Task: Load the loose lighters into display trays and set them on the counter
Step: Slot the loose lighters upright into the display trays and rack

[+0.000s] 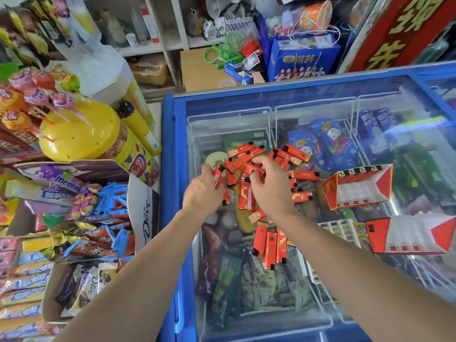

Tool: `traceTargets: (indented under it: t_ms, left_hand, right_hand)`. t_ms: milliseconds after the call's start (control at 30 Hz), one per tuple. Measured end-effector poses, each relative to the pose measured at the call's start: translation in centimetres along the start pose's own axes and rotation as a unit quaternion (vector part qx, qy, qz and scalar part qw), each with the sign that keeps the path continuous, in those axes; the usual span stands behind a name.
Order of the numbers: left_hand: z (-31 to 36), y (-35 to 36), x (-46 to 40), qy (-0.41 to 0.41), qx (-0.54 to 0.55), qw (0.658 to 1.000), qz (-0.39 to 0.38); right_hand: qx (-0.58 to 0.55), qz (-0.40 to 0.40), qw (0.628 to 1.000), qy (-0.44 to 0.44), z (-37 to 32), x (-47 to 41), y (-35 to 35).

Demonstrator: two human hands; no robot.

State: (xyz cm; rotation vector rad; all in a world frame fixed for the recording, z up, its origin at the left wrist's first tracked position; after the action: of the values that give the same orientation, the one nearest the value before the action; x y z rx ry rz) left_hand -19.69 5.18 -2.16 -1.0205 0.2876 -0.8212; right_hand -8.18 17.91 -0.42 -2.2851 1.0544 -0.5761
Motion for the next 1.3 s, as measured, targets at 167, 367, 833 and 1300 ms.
traceTargets:
  t_ms: [167,367,833,1300]
  left_hand:
    - [0.0,2.1,0.0,-0.084,-0.019,0.995,-0.053]
    - [-0.1,3.1,-0.3,-0.131,0.011,0.989,-0.064]
    - [11.7,0.8,0.3,-0.024,0.077,0.985,0.150]
    - [26.2,8.0,-1.6,0.086,0.120,0.987,0.059]
  right_hand:
    - [-0.011,0.016,1.000,0.005,0.6,0.3,-1.1]
    - [-0.044,0.035,0.998,-0.007,0.9,0.6,-3.1]
    - [-0.119,0.015,0.992,0.047,3.9,0.3,-12.3]
    - [-0.021,0.100,0.993,0.054,13.9,-2.0,-26.8]
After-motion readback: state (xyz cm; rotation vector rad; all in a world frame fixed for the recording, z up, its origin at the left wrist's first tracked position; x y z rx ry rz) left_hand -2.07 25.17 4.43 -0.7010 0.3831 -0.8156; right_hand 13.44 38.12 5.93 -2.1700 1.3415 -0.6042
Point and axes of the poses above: each hand's wrist, its own x-axis away from the middle knuckle, its own y-axis out of the palm, z = x × y, the point moved 2 cm from there along -x, towards the middle knuckle, and after that the axes turned 13 degrees about y, right-handed, at the moved point
